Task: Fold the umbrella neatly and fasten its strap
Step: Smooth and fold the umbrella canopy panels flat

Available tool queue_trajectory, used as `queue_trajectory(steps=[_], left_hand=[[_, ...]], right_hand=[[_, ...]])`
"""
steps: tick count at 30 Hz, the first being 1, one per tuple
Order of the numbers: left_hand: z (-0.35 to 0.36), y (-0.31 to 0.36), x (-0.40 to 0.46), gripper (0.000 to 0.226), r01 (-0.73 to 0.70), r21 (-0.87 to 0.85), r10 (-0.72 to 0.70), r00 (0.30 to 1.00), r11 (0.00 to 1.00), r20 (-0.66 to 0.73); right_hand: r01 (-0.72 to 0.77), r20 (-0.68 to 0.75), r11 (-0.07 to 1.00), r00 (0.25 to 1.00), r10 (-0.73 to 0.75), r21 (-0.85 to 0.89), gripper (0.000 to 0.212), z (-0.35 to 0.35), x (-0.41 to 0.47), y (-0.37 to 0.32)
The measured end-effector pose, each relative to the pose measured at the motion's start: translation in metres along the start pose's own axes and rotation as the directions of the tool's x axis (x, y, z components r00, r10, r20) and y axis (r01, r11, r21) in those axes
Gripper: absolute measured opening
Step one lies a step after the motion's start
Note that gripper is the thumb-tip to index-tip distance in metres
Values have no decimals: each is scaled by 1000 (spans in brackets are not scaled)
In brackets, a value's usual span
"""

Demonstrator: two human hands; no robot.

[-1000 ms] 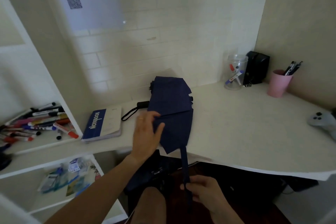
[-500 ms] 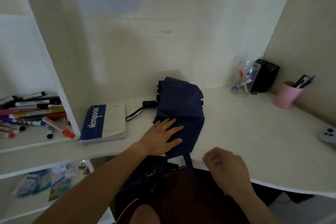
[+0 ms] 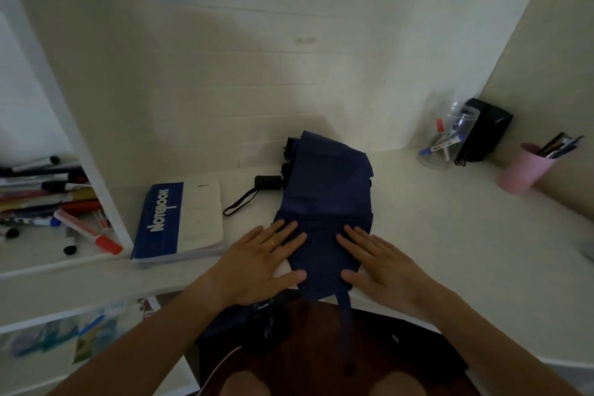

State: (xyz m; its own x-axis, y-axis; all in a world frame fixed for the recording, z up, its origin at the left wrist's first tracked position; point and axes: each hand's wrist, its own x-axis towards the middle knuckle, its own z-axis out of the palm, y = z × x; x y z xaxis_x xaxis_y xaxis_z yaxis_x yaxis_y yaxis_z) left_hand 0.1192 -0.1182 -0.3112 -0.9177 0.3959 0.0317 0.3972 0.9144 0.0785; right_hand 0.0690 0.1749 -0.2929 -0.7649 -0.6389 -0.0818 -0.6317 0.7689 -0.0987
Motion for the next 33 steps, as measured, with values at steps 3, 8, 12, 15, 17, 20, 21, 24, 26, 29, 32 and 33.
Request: queue_trajectory(steps=[3, 8, 12, 15, 17, 20, 21, 24, 26, 29, 32, 33], left_hand=[[-10, -1, -12, 75, 36, -49, -36, 999, 998, 1], [-37, 5, 0, 58, 116, -339, -252, 884, 934, -393], [-75, 11, 43, 28, 158, -725, -621, 654, 671, -432], [-100, 16, 80, 47, 222, -917, -738, 667, 333, -106], [-108, 16, 100, 48, 258, -949, -723, 690, 182, 49], [-121, 24, 111, 46, 268, -960, -656, 710, -85, 256], [-124, 25, 113, 48, 250, -956, -637, 714, -156, 291], [-128, 23, 109, 41, 216, -951, -598, 739, -223, 308], [-127, 20, 105, 42, 240, -948, -573, 756, -208, 318], [-124, 22, 99, 45, 238, -937, -548, 762, -257, 344], [-122, 29, 94, 46, 246, -941, -528, 781, -230, 333], [-121, 31, 92, 44, 236, -952, -525, 795, -193, 304]], right_hand=[[-12, -74, 992, 997, 22, 126, 75, -7, -4, -1], [32, -443, 953, 890, 110, 300, 51, -28, 0, 5], [-61, -505, 765, 718, 480, 641, 25, -73, 31, 21], [-115, -301, 534, 718, 627, 837, 35, -100, 56, 36], [-117, -169, 387, 759, 629, 915, 40, -110, 66, 41], [-133, -23, 229, 819, 573, 964, 42, -116, 71, 43], [-116, -8, 187, 832, 555, 975, 43, -117, 71, 44], [-57, -29, 146, 849, 527, 988, 37, -118, 69, 50], [-29, -50, 152, 870, 490, 988, 32, -116, 65, 53], [4, -75, 161, 897, 435, 987, 25, -111, 57, 57], [52, -112, 164, 918, 381, 985, 23, -105, 49, 58], [66, -127, 175, 921, 368, 982, 21, -104, 45, 58]])
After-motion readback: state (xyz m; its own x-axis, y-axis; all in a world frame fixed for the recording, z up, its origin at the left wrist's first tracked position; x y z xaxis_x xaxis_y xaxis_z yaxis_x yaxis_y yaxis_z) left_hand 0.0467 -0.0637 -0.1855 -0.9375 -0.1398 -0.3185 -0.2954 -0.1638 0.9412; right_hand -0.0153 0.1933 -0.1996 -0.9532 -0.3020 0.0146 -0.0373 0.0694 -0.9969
